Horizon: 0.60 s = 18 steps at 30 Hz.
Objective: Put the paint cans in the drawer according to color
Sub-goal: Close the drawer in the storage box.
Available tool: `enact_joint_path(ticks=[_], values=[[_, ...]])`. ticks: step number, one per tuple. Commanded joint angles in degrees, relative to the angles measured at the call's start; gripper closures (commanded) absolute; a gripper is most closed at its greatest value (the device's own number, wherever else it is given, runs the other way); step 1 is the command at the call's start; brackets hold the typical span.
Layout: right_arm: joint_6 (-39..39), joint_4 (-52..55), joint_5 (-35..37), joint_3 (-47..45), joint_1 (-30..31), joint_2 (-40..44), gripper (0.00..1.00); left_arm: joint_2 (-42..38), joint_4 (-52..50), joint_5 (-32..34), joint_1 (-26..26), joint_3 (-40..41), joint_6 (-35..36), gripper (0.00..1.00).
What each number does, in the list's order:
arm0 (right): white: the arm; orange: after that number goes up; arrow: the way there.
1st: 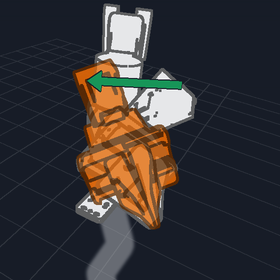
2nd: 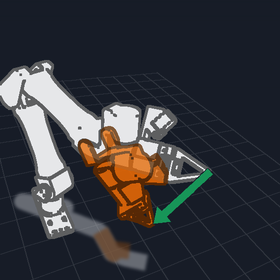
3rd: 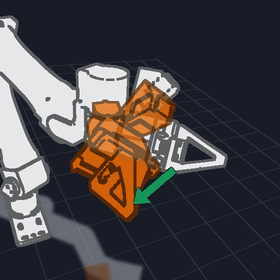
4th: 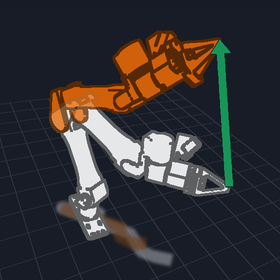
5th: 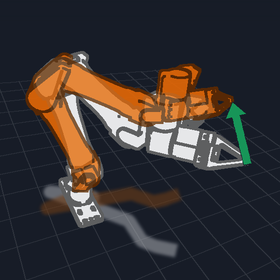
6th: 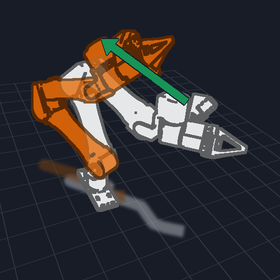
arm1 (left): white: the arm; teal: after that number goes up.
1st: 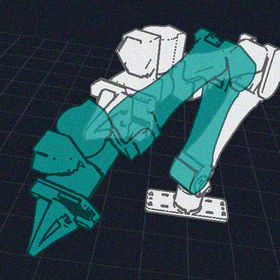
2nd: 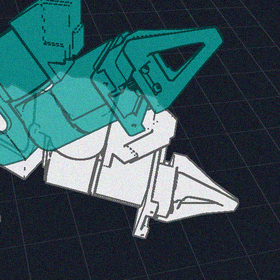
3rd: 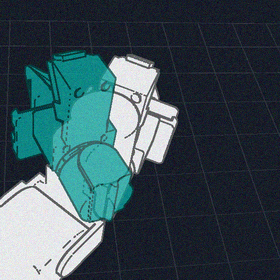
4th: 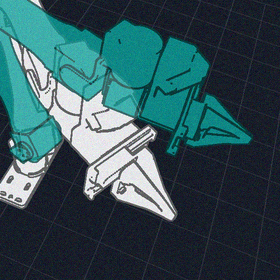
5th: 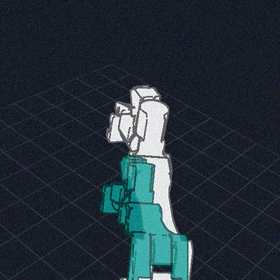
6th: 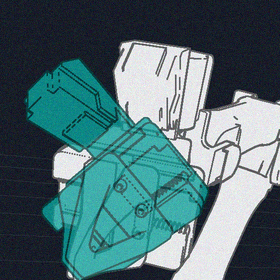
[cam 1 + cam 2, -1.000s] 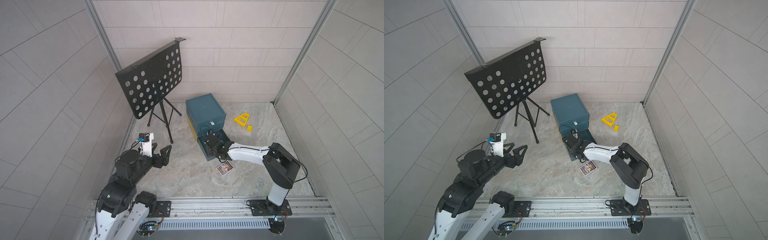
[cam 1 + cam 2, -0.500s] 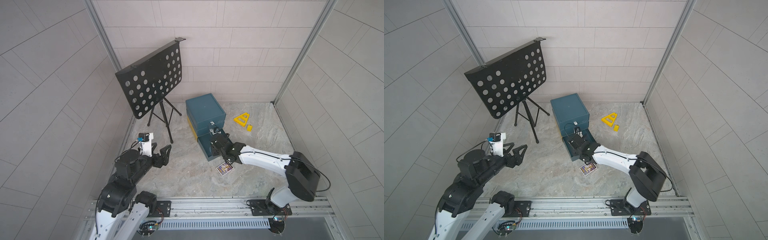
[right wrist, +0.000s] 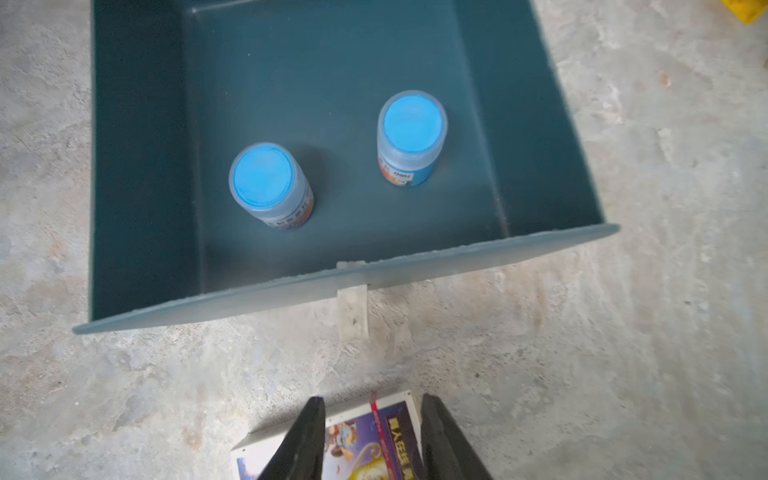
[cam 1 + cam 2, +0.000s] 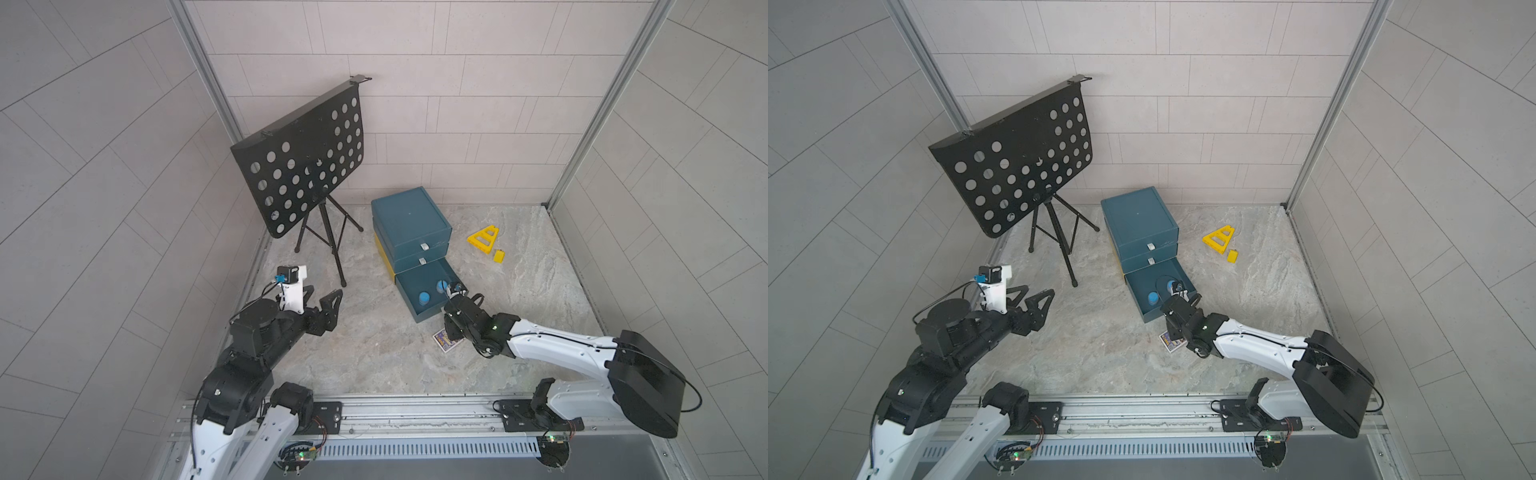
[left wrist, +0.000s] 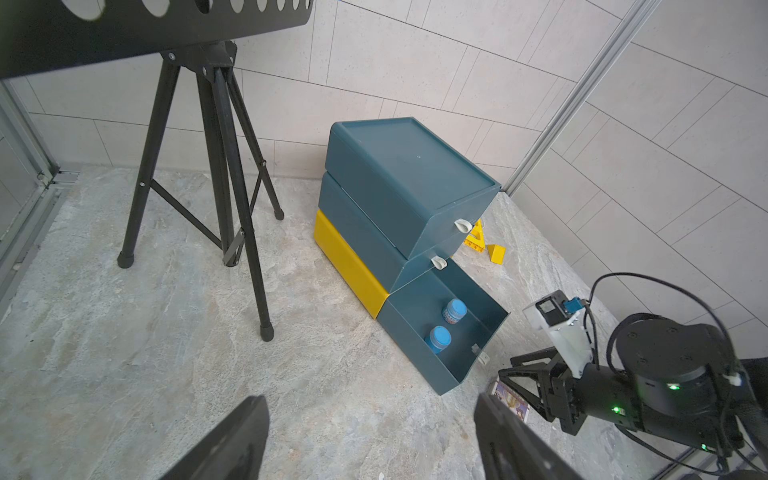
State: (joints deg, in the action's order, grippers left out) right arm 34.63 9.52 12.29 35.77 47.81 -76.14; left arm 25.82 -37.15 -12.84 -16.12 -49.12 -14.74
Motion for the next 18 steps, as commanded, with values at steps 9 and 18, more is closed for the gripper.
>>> enact_joint_path(ticks=[9, 18], values=[[-5.32, -24.79, 5.27, -1.69, -1.03, -10.26, 0.62, 0.25, 0.23, -0.44, 0.47, -0.45, -0.18, 0.15], [-6.73, -34.00, 5.63, 3.44, -2.09, -17.54, 0.62, 0.10, 0.18, -0.27, 0.53, -0.45, -0.20, 0.15]])
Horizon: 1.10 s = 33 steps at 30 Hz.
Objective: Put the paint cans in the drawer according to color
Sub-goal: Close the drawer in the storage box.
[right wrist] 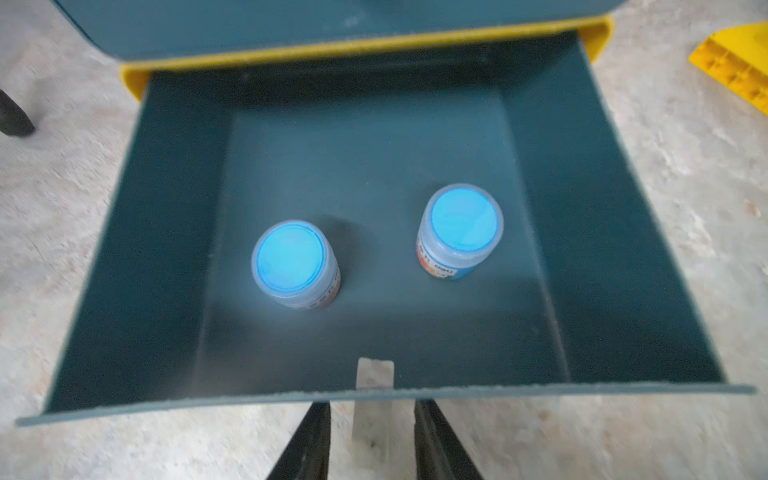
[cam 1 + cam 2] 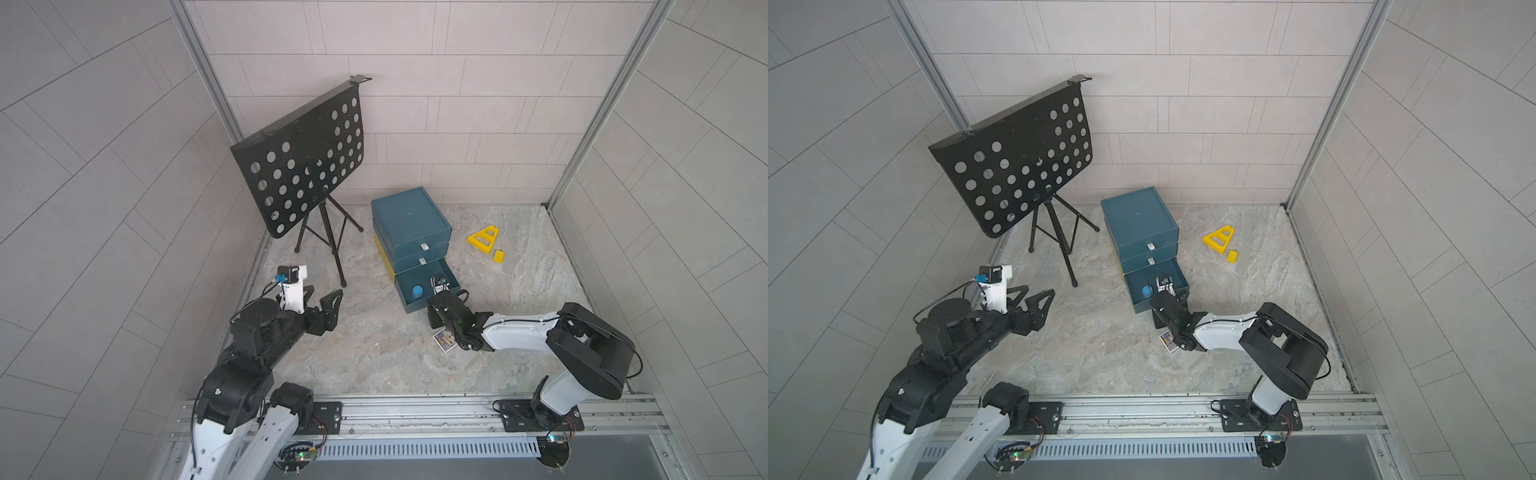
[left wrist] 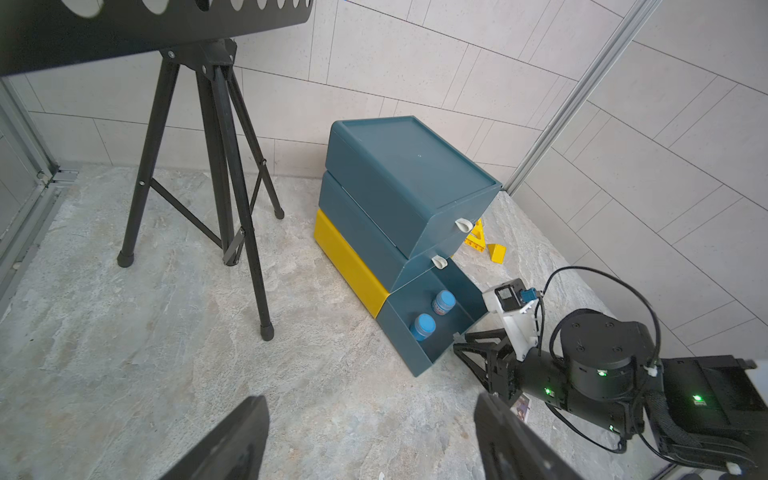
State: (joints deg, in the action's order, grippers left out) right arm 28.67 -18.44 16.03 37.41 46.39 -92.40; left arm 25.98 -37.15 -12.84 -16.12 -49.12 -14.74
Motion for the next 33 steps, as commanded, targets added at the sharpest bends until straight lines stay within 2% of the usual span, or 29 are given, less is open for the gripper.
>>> enact_joint_path(ticks=[1, 6, 16, 20, 26, 33], values=[[-0.55, -6.95, 1.90, 2.24, -0.98, -2.13, 0.62, -0.04, 0.17, -0.34, 0.53, -0.45, -0.17, 0.15], [1.86, -11.66, 0.77, 4.47, -2.82, -6.64, 0.65, 0.20, 0.23, -0.43, 0.52, -0.48, -0.11, 0.15], [8.59, -25.08, -2.13, 6.42, -5.73, -14.63, 0.63, 0.30, 0.39, -0.65, 0.91, -0.45, -0.11, 0.15], [10.42, -28.27, -2.67, 6.79, -6.40, -16.98, 0.63, 0.32, 0.32, -0.69, 1.07, -0.45, -0.11, 0.15], [11.27, -30.32, -2.51, 8.16, -6.74, -19.89, 0.56, 0.57, 0.39, -0.88, 1.20, -0.45, -0.11, 0.15], [12.55, -32.69, -2.74, 9.31, -7.28, -22.62, 0.54, 0.68, 0.41, -0.97, 1.44, -0.45, -0.11, 0.15]])
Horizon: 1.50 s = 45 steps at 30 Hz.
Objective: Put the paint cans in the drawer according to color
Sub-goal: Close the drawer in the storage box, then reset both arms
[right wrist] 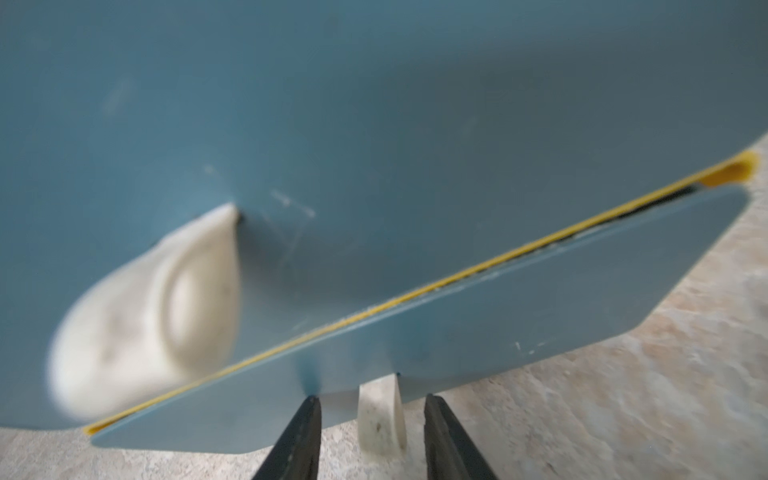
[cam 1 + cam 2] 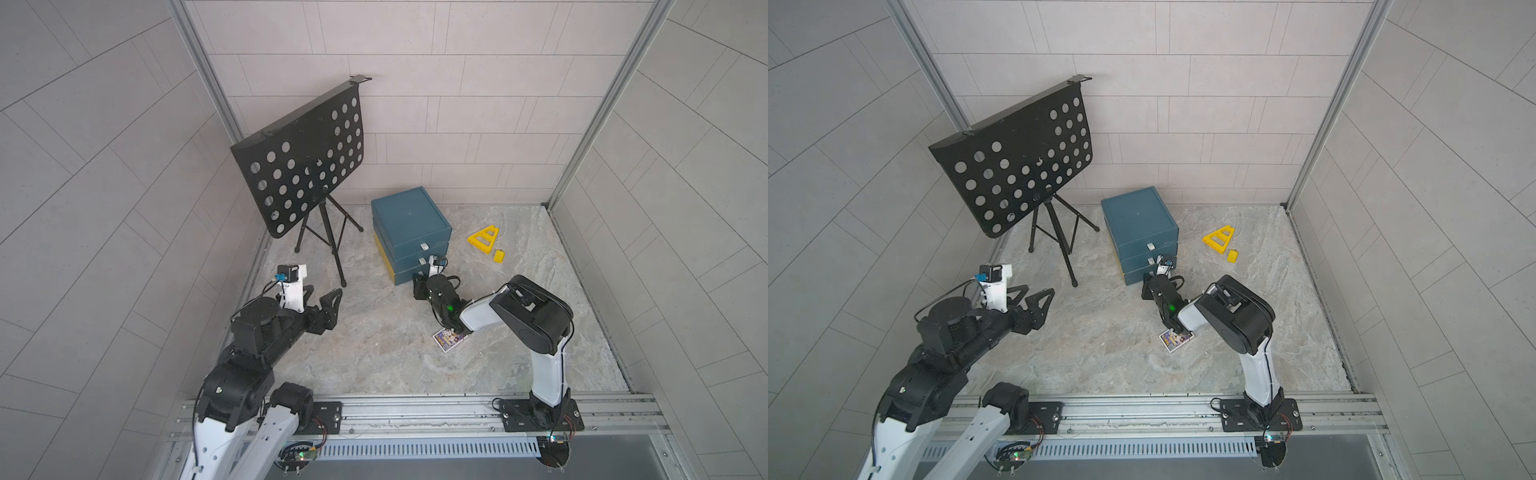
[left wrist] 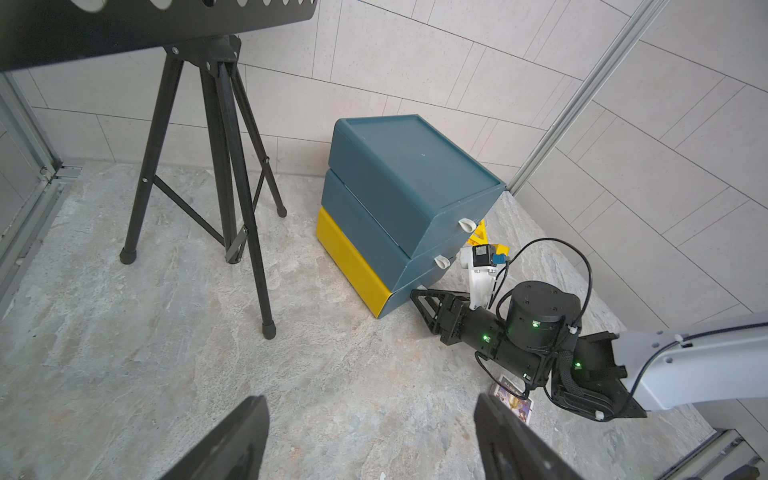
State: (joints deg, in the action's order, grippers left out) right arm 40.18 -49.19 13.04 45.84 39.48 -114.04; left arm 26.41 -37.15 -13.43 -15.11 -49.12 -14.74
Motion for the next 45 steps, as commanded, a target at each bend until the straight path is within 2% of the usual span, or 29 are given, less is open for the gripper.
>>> enact_joint_path(ticks=[1, 6, 10, 14, 15, 18, 20, 21, 22, 27, 32, 36, 40, 42, 45], values=[[1.04, -1.98, 0.25, 1.00, -0.37, -1.16, 0.53, 0.30, 0.45, -0.43, 0.48, -0.45, -0.11, 0.15], [0.93, -2.56, -0.37, 1.03, -0.46, -1.25, 0.51, 0.63, 0.54, -0.62, 0.66, -0.45, -0.19, 0.15], [1.03, -2.18, 0.53, -1.96, -0.46, 2.44, 0.50, 1.31, 0.80, -1.13, 0.76, -0.36, -0.65, 0.13], [0.76, 13.97, 3.56, -3.01, 0.18, 13.34, 0.45, 2.57, 0.78, 0.17, 0.78, -0.66, -1.88, 0.10], [0.21, 16.97, 4.31, -3.63, 0.52, 16.54, 0.43, 3.03, 0.90, -0.12, 0.77, -0.79, -2.12, 0.00], [-1.32, 27.53, 6.04, -5.74, 0.93, 27.50, 0.35, 4.41, 1.74, -0.98, 0.70, -1.06, -3.56, 0.00], [-2.70, 35.66, 7.85, -5.83, 0.79, 34.25, 0.26, 4.93, 2.23, -0.21, 0.69, -1.37, -4.85, 0.00], [-3.94, 39.22, 8.60, -6.01, 0.58, 37.97, 0.16, 5.36, 2.29, 0.61, 0.66, -1.61, -6.03, 0.00], [-4.87, 42.74, 8.52, -6.04, -0.18, 41.28, 0.00, 6.08, 2.31, 1.20, 0.63, -2.05, -7.10, 0.00], [-8.99, 56.70, 3.77, -5.82, -8.60, 53.82, 0.00, 10.48, 2.08, 3.07, -0.40, -4.28, -11.20, 0.00], [-14.16, 61.63, 5.33, -9.72, -14.44, 66.17, 0.00, 14.08, 1.95, 17.73, -5.87, -2.95, -15.24, 0.00], [-14.69, 65.54, 14.76, -11.76, -15.43, 71.69, 0.00, 16.87, 3.03, 34.17, -12.45, 0.34, -19.02, 0.00], [-12.76, 67.82, 23.06, -11.91, -16.90, 70.96, 0.00, 17.71, 10.00, 39.12, -14.07, 6.21, -16.20, 0.00], [-13.49, 65.89, 22.88, -12.75, -18.77, 70.00, 0.00, 20.04, 16.20, 40.29, -14.07, 9.81, -11.36, 0.00], [-19.62, 54.27, 18.75, -17.73, -21.99, 69.22, 0.00, 20.93, 29.09, 41.99, -13.98, 16.80, -2.91, 0.00]])
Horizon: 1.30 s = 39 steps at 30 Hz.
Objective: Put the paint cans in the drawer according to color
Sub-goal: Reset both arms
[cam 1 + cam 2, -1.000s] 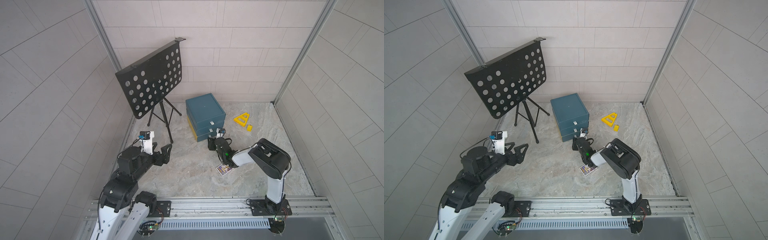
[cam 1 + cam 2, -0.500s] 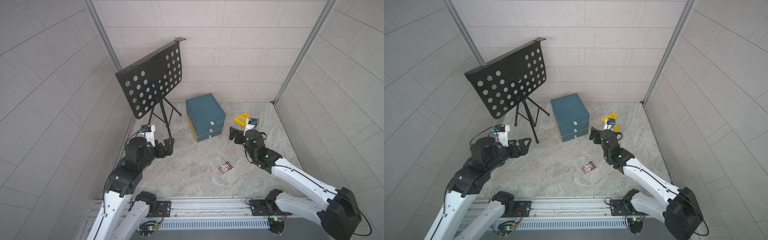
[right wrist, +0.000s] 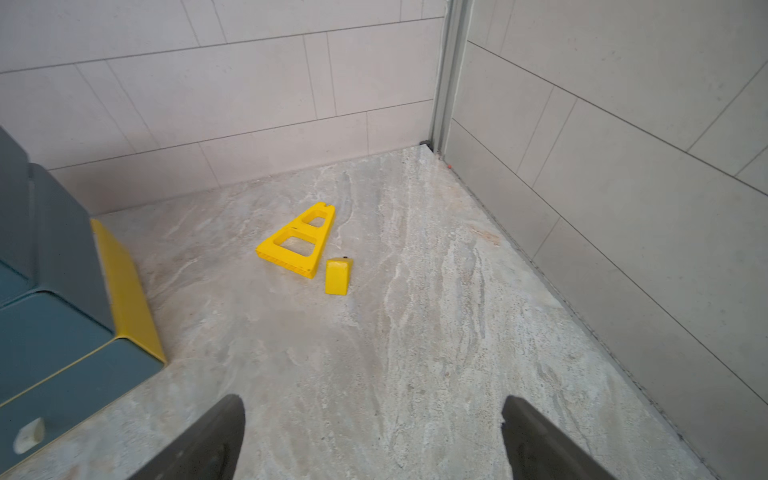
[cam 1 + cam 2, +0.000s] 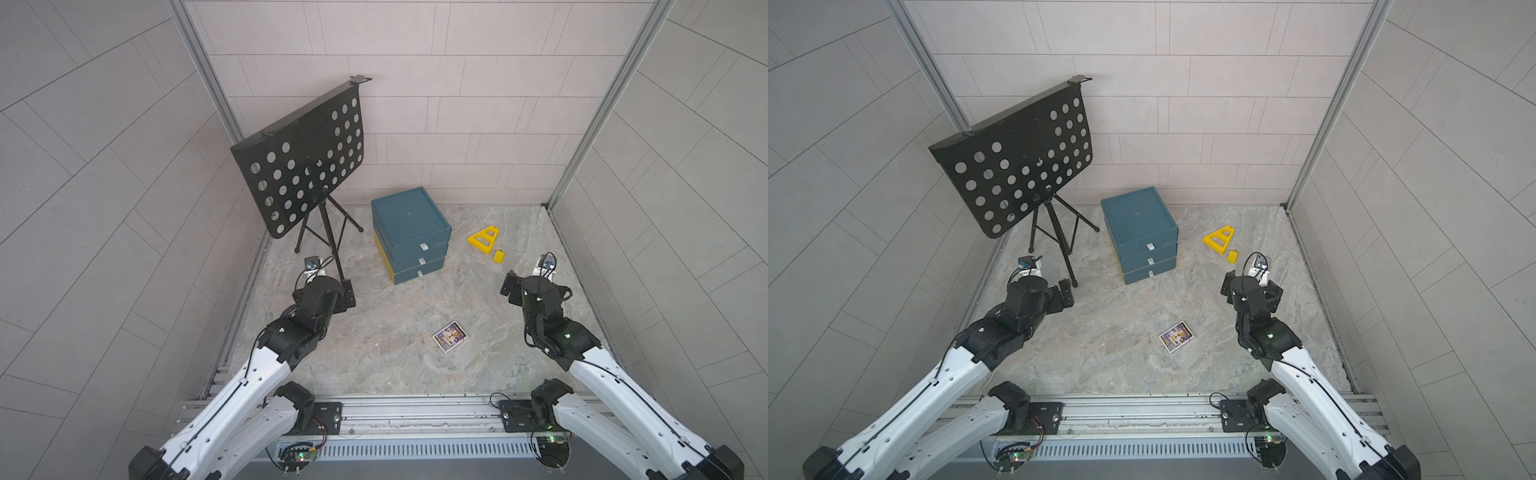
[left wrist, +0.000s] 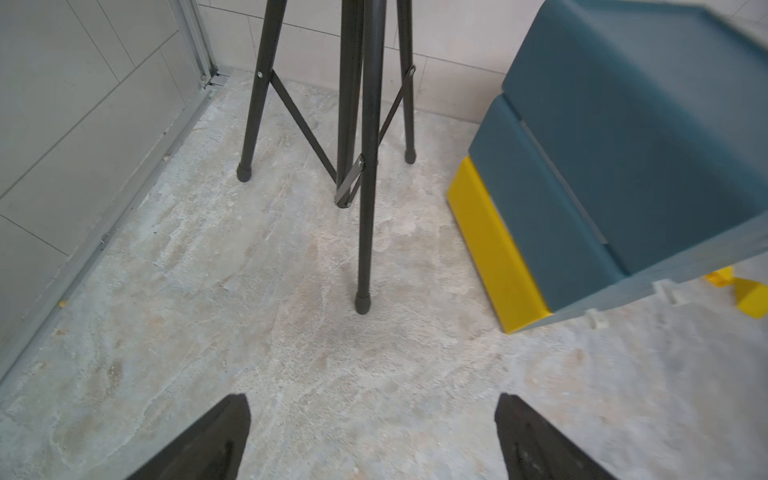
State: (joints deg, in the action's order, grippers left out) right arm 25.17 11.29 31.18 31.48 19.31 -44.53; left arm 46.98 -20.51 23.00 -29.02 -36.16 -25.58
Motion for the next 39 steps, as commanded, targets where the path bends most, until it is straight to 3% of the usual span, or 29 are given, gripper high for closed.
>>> enact_joint_path(ticks=[1, 5, 12, 14, 19, 23, 28, 30, 32, 35, 38, 39], values=[[-6.43, -11.38, 0.00, -5.65, -2.64, -0.63, 0.00, 0.88, 16.81, 6.73, -0.07, 6.10, 9.44, 0.00], [-11.11, -27.11, 2.06, -11.55, -5.04, -5.91, 0.00, 4.74, 28.37, 9.19, 0.42, 11.10, 15.72, 0.00], [-22.21, -67.51, 0.96, -18.40, -7.07, -31.33, 0.00, 16.78, 27.67, 5.36, 4.86, 5.31, 25.51, 0.00], [-26.71, -73.23, 0.64, -17.53, -6.56, -36.17, 0.00, 16.64, 36.51, 5.15, 6.30, 9.01, 27.53, 0.00], [-25.78, -85.15, -2.57, -18.26, -10.08, -45.83, 0.00, 15.93, 57.96, -1.88, 14.83, 19.01, 29.07, 0.00], [-24.66, -77.37, -4.17, -17.32, -10.38, -42.39, 0.00, 19.51, 61.42, -6.93, 19.54, 20.57, 27.99, 0.00], [-25.43, -87.82, -6.99, -19.66, -10.48, -48.03, 0.00, 28.49, 73.01, -8.76, 20.55, 22.57, 29.45, 0.00], [-26.49, -91.53, -6.76, -19.91, -10.36, -50.31, 0.00, 31.89, 75.00, -8.22, 20.65, 22.06, 29.04, 0.00], [-25.79, -87.91, -6.60, -19.39, -10.35, -48.58, 0.00, 34.81, 76.51, -8.04, 20.73, 21.30, 29.29, 0.00], [-26.14, -88.87, -5.91, -18.82, -10.35, -49.76, 0.00, 42.06, 78.99, -2.11, 21.96, 17.83, 25.69, 0.00], [-25.01, -82.64, -5.27, -16.75, -10.73, -48.14, 0.00, 40.74, 63.68, -6.37, 24.35, 11.58, 24.06, 0.00], [-24.74, -81.46, -5.17, -16.16, -11.02, -48.02, 0.00, 40.53, 64.30, -9.03, 25.53, 11.54, 23.75, 0.00]])
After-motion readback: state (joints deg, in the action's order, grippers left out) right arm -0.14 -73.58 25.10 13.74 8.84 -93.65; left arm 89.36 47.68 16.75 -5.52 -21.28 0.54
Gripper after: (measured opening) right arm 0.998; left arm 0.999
